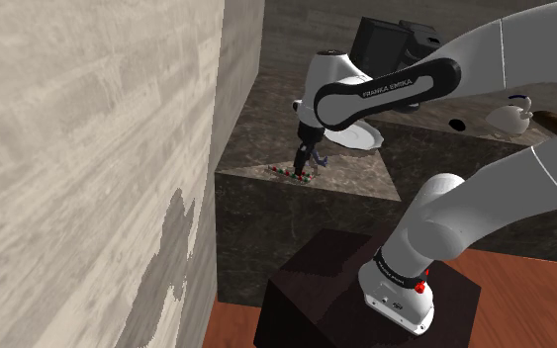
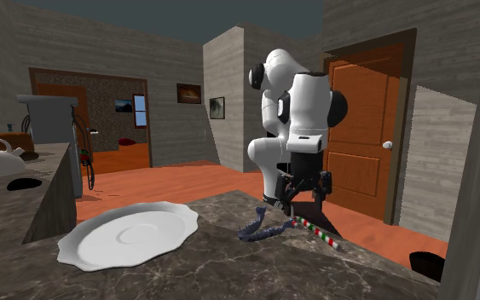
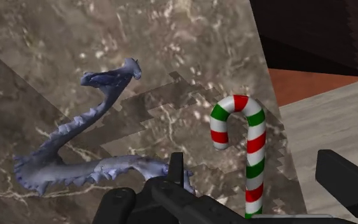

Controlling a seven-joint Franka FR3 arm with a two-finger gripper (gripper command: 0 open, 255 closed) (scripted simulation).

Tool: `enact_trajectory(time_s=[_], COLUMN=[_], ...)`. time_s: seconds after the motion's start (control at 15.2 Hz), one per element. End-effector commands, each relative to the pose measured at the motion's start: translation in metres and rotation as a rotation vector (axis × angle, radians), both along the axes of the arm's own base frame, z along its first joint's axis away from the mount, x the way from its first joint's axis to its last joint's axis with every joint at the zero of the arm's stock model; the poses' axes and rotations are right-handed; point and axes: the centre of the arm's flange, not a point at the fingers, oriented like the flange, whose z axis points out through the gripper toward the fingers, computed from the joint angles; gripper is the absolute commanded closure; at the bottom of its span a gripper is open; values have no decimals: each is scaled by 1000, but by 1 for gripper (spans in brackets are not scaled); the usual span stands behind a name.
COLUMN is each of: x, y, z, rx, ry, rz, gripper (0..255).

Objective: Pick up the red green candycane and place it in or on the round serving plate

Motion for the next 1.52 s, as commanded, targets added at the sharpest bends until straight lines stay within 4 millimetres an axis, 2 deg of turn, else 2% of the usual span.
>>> enact_trajectory(time_s=[0.0,0.26,0.73,0.79,1.39,1.45], x=[-2,-2,-2,-2,-2,-2], y=[-1,-1,-1,-1,-1,-1], z=[-11,-29,-29,-29,-29,-24], rx=[0,0,0,0,0,0], ry=[2,2,2,2,2,2], rz=[6,6,6,6,6,6], gripper=[0,0,0,255,255,255])
